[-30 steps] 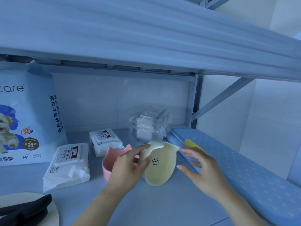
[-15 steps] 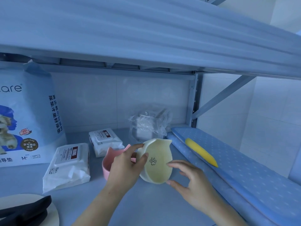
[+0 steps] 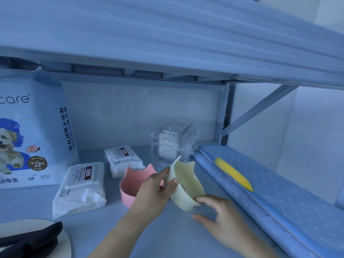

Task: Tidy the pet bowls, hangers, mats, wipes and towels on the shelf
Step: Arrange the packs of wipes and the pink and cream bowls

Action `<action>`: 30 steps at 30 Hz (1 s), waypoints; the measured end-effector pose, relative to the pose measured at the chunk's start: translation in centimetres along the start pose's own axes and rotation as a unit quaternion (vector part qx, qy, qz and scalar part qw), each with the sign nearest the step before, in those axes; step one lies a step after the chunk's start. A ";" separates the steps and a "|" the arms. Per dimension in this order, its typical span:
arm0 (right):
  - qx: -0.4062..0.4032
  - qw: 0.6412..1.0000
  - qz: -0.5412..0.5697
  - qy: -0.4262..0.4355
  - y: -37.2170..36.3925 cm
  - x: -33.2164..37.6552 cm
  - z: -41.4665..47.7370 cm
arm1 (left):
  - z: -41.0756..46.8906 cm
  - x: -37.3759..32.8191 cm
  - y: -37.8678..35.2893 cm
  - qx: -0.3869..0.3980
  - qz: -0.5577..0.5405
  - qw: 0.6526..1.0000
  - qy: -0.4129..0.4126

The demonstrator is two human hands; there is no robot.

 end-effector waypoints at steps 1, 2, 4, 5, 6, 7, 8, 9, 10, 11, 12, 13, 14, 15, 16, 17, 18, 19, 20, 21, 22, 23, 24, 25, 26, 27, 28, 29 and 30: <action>0.001 1.000 -0.001 -0.002 0.1 0.0 0.0 | 0.0 0.2 -0.1 0.008 0.004 1.000 -0.001; 0.000 1.000 0.000 -0.004 0.2 0.0 0.0 | 0.0 0.2 -0.1 0.015 0.014 1.000 -0.003; -0.003 1.000 -0.003 -0.014 0.6 -0.1 0.1 | 0.0 0.3 -0.1 0.024 0.043 0.999 -0.010; -0.006 1.000 -0.007 -0.022 0.8 -0.2 0.1 | -0.1 0.1 -0.2 0.028 0.062 0.998 -0.017; -0.010 1.000 -0.010 -0.028 1.1 -0.3 0.1 | -0.2 -0.2 -0.2 0.028 0.080 0.996 -0.025; -0.015 0.999 -0.012 -0.031 1.3 -0.5 0.0 | -0.2 -0.3 -0.2 0.026 0.095 0.995 -0.031; -0.020 0.999 -0.015 -0.032 1.6 -0.5 -0.1 | -0.2 -0.3 -0.2 0.026 0.110 0.993 -0.036; -0.023 0.999 -0.021 -0.031 1.8 -0.6 -0.2 | -0.2 -0.2 -0.3 0.029 0.128 0.991 -0.037; -0.019 0.999 -0.029 -0.029 1.9 -0.7 -0.2 | -0.2 0.0 -0.5 0.037 0.144 0.988 -0.041; -0.007 0.999 -0.040 -0.027 1.8 -0.9 -0.3 | -0.1 0.3 -0.6 0.048 0.155 0.986 -0.041; 0.008 0.998 -0.055 -0.024 1.8 -1.0 -0.4 | -0.1 0.4 -0.8 0.061 0.159 0.984 -0.041; 0.021 0.997 -0.068 -0.021 1.7 -1.1 -0.5 | -0.1 0.5 -1.0 0.072 0.158 0.984 -0.034; 0.028 0.997 -0.076 -0.019 1.6 -1.2 -0.7 | -0.2 0.6 -1.1 0.074 0.153 0.985 -0.029; 0.030 0.996 -0.078 -0.020 1.6 -1.3 -0.8 | -0.2 0.5 -1.1 0.073 0.153 0.985 -0.029; 0.029 0.996 -0.078 -0.023 1.6 -1.3 -0.8 | -0.2 0.4 -1.2 0.073 0.158 0.984 -0.039; 0.029 0.996 -0.079 -0.026 1.7 -1.4 -0.9 | -0.3 0.1 -1.3 0.077 0.163 0.982 -0.053; 0.030 0.996 -0.081 -0.028 1.7 -1.4 -0.9 | -0.5 -0.2 -1.5 0.085 0.167 0.980 -0.066; 0.031 0.996 -0.083 -0.029 1.7 -1.4 -0.9 | -0.5 -0.2 -1.6 0.093 0.168 0.979 -0.074; 0.033 0.995 -0.086 -0.029 1.7 -1.3 -0.9 | -0.5 -0.2 -1.7 0.100 0.169 0.977 -0.081; 0.035 0.995 -0.089 -0.030 1.7 -1.2 -0.9 | -0.6 -0.2 -1.7 0.102 0.170 0.977 -0.083; 0.036 0.995 -0.091 -0.031 1.7 -1.1 -0.9 | -0.6 -0.2 -1.7 0.100 0.166 0.977 -0.085; 0.038 0.994 -0.094 -0.031 1.7 -1.1 -1.0 | -0.6 -0.4 -1.6 0.098 0.159 0.978 -0.089; 0.041 0.994 -0.098 -0.032 1.7 -1.0 -1.0 | -0.7 -0.5 -1.6 0.100 0.149 0.980 -0.090; 0.044 0.993 -0.102 -0.033 1.6 -0.9 -1.0 | -0.7 -0.6 -1.7 0.106 0.140 0.981 -0.088; 0.045 0.993 -0.107 -0.032 1.6 -0.8 -1.1 | -0.7 -0.6 -1.7 0.114 0.135 0.981 -0.083; 0.046 0.992 -0.111 -0.031 1.7 -0.7 -1.1 | -0.8 -0.7 -1.8 0.123 0.134 0.980 -0.077; 0.045 0.992 -0.114 -0.028 1.8 -0.5 -1.2 | -0.9 -0.7 -1.8 0.128 0.134 0.980 -0.072; 0.047 0.991 -0.120 -0.025 1.9 -0.2 -1.2 | -0.9 -0.7 -1.8 0.129 0.135 0.980 -0.069; 0.052 0.990 -0.126 -0.021 2.0 0.0 -1.2 | -0.9 -0.7 -1.8 0.128 0.136 0.980 -0.066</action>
Point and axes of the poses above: each hand's wrist, its own z-axis towards the middle knuckle, its own y-axis out of the back of the hand, x = y × z, the point moved 4 cm from there along z, towards the middle knuckle, and after that the axes turned 3 degrees about -z, right-handed, at the moved point
